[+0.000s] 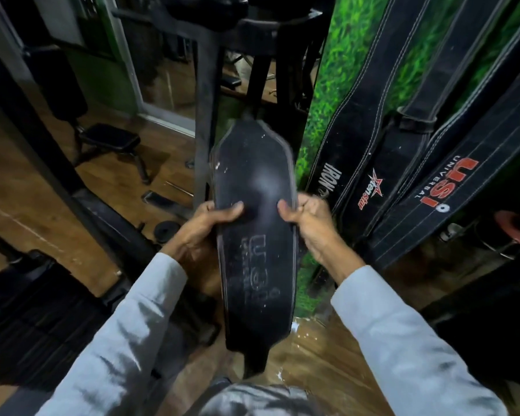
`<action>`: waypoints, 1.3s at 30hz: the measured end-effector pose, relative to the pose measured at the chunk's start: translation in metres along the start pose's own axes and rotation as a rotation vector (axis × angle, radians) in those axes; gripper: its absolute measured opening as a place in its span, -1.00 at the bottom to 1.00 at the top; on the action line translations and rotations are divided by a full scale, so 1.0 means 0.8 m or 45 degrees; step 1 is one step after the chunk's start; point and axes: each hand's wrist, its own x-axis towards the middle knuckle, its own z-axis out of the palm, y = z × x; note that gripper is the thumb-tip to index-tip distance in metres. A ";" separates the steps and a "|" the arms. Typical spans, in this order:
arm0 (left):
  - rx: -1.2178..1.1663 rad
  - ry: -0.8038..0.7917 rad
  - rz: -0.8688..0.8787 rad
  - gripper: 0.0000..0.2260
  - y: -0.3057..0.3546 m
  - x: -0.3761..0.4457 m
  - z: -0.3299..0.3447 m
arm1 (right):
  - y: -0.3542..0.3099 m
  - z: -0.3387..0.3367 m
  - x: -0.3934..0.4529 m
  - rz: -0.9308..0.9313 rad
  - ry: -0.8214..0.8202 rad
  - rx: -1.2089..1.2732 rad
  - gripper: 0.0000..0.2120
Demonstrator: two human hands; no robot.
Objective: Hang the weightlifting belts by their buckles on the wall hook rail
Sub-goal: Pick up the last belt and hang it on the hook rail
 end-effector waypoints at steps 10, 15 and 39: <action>0.437 -0.055 0.305 -0.73 -0.006 -0.020 0.023 | -0.022 0.009 -0.019 0.159 -0.147 0.168 -0.31; 0.450 -0.016 0.232 -0.92 -0.023 -0.027 0.016 | -0.065 0.011 0.005 0.008 -0.255 0.232 -0.68; 0.325 0.336 0.713 -0.66 0.086 -0.003 0.049 | -0.065 0.051 -0.007 -0.310 0.139 -0.202 -0.84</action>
